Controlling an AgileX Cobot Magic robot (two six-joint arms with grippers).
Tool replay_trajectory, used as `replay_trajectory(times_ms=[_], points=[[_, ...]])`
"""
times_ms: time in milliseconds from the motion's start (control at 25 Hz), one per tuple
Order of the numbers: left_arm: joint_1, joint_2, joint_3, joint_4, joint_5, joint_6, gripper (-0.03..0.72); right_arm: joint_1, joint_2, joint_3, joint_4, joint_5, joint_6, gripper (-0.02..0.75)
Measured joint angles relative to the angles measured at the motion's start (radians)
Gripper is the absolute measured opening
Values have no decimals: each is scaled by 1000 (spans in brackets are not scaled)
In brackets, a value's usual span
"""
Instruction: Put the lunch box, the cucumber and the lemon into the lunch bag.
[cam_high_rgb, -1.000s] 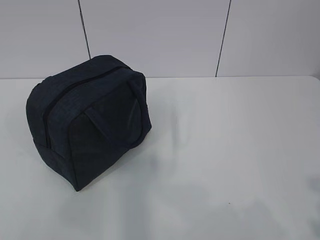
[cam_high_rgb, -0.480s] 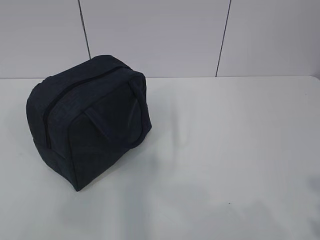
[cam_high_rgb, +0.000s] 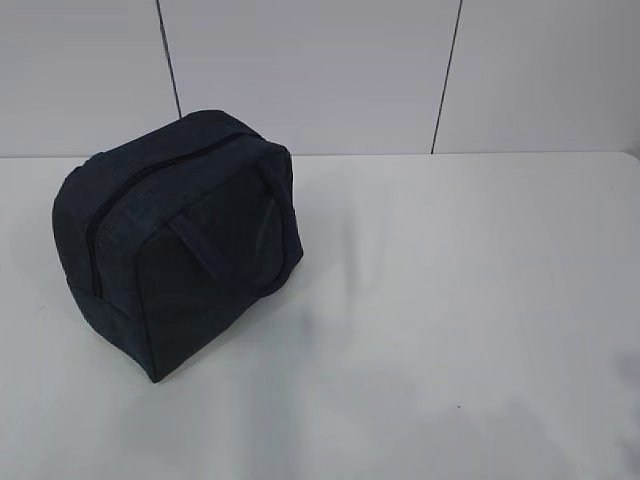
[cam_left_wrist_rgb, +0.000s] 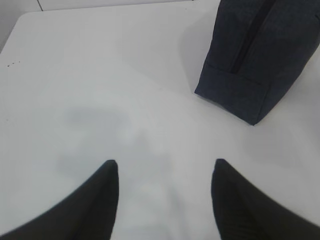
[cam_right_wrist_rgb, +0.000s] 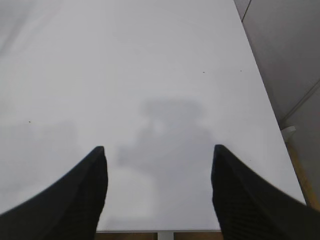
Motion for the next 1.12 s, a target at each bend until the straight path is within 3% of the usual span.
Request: replay_trajectory(times_ms=[1120], points=[[0, 0, 0, 0, 0, 0, 432, 0, 0, 0, -1, 0, 0, 498]])
